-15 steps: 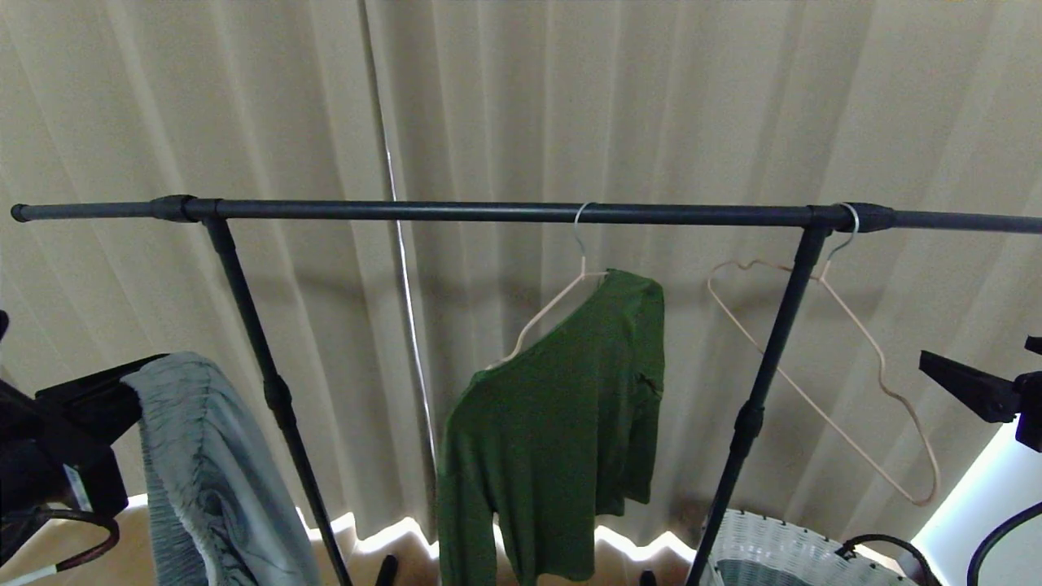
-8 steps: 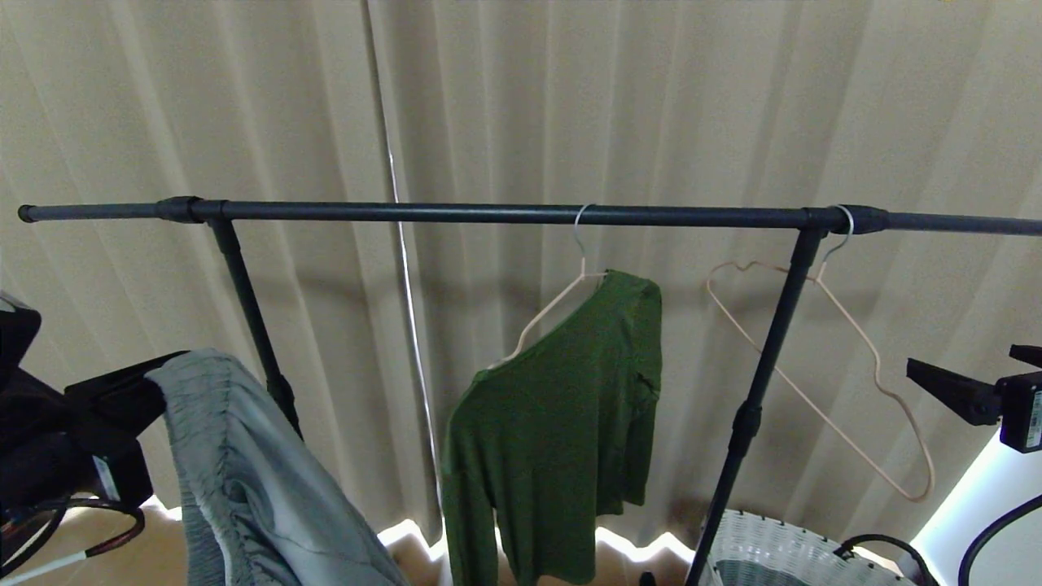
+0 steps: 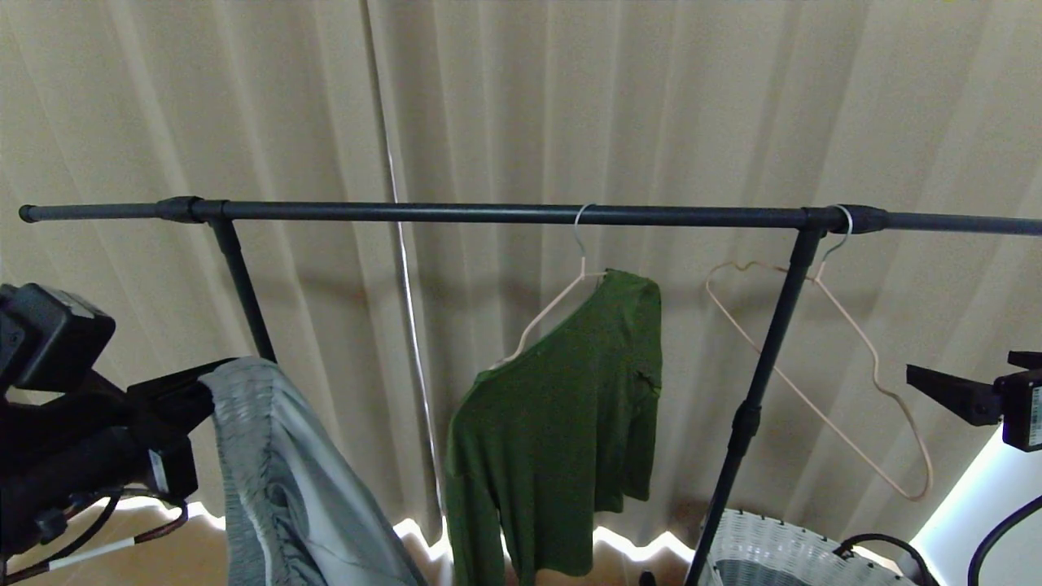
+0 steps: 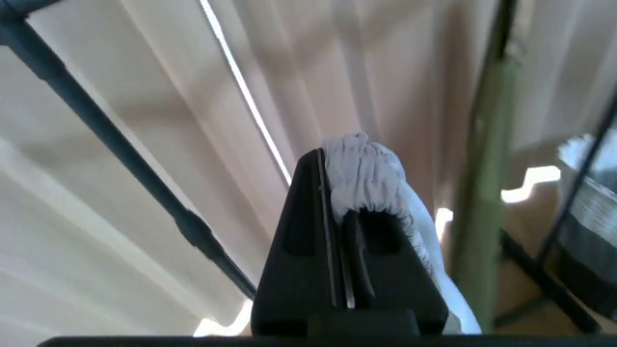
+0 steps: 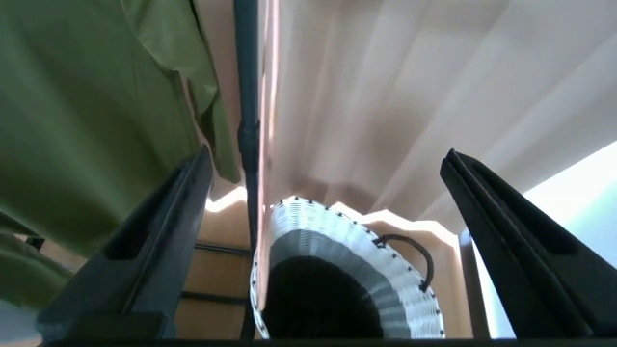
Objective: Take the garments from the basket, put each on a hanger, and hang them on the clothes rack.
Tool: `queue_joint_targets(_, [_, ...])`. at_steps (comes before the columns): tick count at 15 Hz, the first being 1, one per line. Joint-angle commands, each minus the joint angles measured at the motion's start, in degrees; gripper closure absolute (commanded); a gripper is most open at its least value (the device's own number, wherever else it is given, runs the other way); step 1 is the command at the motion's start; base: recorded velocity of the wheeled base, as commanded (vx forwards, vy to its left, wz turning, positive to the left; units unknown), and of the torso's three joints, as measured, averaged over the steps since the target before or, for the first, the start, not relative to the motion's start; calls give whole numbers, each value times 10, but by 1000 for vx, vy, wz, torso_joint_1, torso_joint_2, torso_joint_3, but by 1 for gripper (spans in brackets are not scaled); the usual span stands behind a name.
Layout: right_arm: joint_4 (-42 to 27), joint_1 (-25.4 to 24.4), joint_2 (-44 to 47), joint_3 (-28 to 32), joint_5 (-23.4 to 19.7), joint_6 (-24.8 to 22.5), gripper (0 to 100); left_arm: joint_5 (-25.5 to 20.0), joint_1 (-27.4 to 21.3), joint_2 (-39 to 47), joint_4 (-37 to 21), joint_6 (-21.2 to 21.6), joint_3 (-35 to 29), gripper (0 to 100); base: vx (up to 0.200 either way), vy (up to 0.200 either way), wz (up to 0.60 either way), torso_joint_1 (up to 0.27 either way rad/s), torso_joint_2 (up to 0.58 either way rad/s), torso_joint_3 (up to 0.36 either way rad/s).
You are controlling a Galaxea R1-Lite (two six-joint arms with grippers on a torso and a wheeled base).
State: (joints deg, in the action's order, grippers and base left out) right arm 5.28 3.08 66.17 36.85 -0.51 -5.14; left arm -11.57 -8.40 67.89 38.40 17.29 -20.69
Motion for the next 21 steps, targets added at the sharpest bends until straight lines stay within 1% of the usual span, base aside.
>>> queue_joint_targets(1, [-1, 0, 26, 10, 0, -1, 0, 1, 17, 86, 61, -2, -1, 100, 0, 0, 0, 0, 0, 0])
queue_joint_targets(2, [-1, 0, 38, 10, 0, -5, 0, 1, 22, 88, 76, -2, 4, 100, 0, 0, 0, 0, 0, 0])
queue_joint_targets(6, [1, 0, 92, 25, -5, -7, 0, 1, 21, 64, 77, -3, 6, 100, 0, 0, 0, 0, 0, 0])
queue_joint_targets(8, [5, -10, 133, 38, -6, -7, 0, -1, 19, 37, 77, -2, 12, 100, 0, 0, 0, 0, 0, 0])
queue_joint_targets(12, [1, -41, 175, 65, -6, -4, 0, -1, 16, 4, 77, -1, 19, 100, 0, 0, 0, 0, 0, 0])
queue_joint_targets(13, [0, -45, 182, 69, -6, -3, 0, -1, 13, 1, 77, -1, 21, 100, 0, 0, 0, 0, 0, 0])
queue_joint_targets(15, [0, -53, 197, 76, -5, 14, 0, -1, 9, -11, 77, -1, 26, 100, 0, 0, 0, 0, 0, 0])
queue_joint_targets(21, [8, -53, 215, 78, -3, 14, 0, -1, 9, -18, 77, -1, 27, 100, 0, 0, 0, 0, 0, 0])
